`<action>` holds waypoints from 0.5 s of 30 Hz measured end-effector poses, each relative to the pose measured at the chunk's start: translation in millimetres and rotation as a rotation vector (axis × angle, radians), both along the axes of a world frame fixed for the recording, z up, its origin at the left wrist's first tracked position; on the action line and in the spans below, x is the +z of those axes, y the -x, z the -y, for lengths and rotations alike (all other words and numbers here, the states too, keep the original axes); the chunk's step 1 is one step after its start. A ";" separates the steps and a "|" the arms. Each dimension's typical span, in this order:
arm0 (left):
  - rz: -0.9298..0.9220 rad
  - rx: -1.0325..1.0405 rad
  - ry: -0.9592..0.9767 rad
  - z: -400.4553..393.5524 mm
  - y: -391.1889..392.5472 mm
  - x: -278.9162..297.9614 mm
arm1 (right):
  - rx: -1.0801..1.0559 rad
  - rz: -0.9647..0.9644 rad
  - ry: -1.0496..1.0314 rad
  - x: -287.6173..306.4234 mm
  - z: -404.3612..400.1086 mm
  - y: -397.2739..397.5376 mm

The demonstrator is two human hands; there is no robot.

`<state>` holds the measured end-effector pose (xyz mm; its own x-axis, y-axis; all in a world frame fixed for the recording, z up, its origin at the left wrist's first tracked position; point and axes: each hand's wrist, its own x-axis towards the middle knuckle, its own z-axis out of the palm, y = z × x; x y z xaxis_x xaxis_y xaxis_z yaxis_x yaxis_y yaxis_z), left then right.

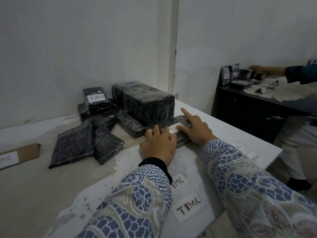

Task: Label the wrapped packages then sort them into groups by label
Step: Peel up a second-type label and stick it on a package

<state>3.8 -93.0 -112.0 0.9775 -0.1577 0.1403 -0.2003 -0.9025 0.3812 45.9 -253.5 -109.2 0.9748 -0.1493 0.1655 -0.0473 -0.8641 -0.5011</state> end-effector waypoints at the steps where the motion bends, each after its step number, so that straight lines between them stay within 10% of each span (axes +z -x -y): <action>1: -0.011 -0.005 -0.038 -0.5 0.7 1.0 | 0.027 -0.014 0.020 -1.9 1.9 2.3; 15: -0.033 -0.044 -0.112 9.0 13.0 7.2 | 0.117 -0.039 -0.017 6.6 10.7 45.8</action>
<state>-9.2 -102.0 -104.8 0.9731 -0.2136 0.0868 -0.2297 -0.9303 0.2859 0.1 -264.2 -102.6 0.9914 -0.0367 0.1257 0.0337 -0.8561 -0.5158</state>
